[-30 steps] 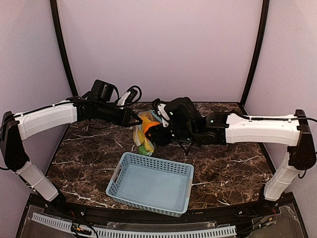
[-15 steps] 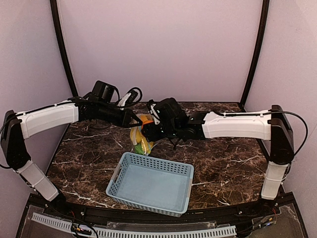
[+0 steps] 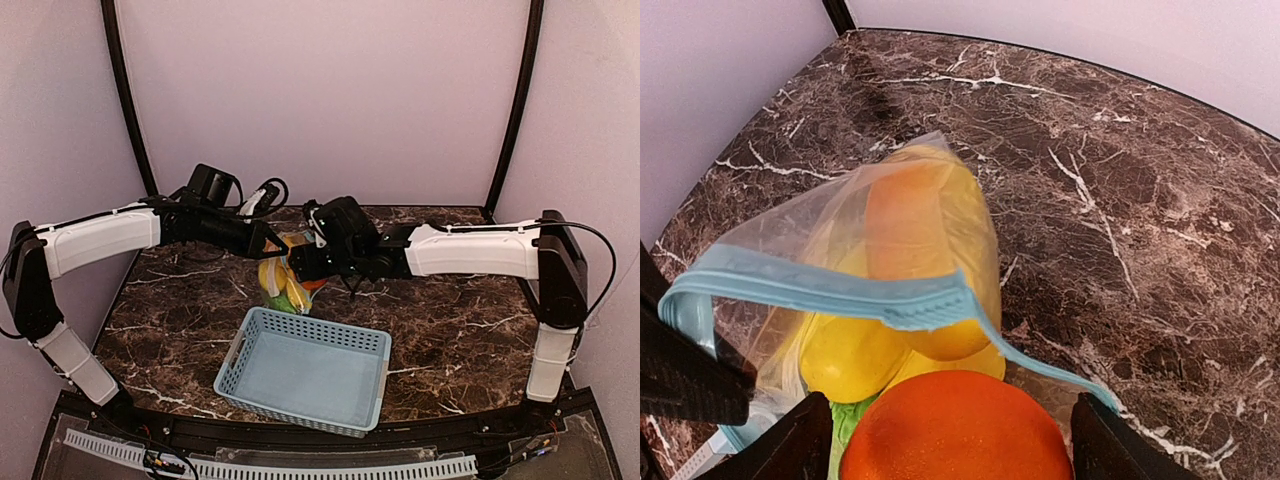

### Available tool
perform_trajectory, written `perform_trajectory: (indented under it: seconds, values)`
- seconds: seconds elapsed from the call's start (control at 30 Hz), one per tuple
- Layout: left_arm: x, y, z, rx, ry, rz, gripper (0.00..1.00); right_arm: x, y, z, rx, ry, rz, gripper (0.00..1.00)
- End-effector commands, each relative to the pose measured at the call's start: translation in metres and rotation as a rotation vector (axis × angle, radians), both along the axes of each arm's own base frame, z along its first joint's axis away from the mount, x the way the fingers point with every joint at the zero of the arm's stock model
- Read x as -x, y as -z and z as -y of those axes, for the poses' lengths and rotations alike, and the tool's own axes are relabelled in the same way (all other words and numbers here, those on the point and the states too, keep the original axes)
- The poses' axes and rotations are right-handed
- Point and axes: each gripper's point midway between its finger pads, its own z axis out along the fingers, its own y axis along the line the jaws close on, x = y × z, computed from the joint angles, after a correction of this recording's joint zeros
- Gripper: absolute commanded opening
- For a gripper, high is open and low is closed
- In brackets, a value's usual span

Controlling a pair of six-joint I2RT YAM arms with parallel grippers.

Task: Place the food in the zip-top bag and seal the zipper
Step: Place the fake fruit in the zipper food storage bag, then adjust the zipper food storage bag at the center of the board.

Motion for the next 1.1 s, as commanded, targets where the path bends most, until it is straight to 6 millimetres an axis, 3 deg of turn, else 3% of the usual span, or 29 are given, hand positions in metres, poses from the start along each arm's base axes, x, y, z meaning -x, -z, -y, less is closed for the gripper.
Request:
perform_trajectory:
  seconds: [0.0,0.2,0.37,0.57,0.7,1.07]
  values:
    - [0.001,-0.006,0.002,0.023,0.012,-0.01,0.01,-0.009,-0.012,-0.008,-0.074,0.008,0.006,0.8]
    - [-0.004,-0.006,-0.003,0.031,-0.008,-0.021,0.01,-0.004,-0.025,-0.007,-0.1,-0.016,0.014,0.86]
    - [-0.007,-0.005,-0.006,0.034,-0.02,-0.028,0.01,0.012,-0.049,0.002,-0.142,-0.058,0.028,0.92]
    - [-0.008,-0.003,-0.007,0.034,-0.021,-0.035,0.01,0.018,-0.064,0.03,-0.141,-0.003,0.042,0.94]
    - [-0.007,-0.002,-0.007,0.033,-0.021,-0.036,0.01,0.014,-0.05,0.052,-0.143,0.066,-0.007,0.93]
    - [-0.008,-0.003,-0.007,0.033,-0.022,-0.034,0.01,0.001,0.002,0.075,-0.286,0.102,-0.218,0.65]
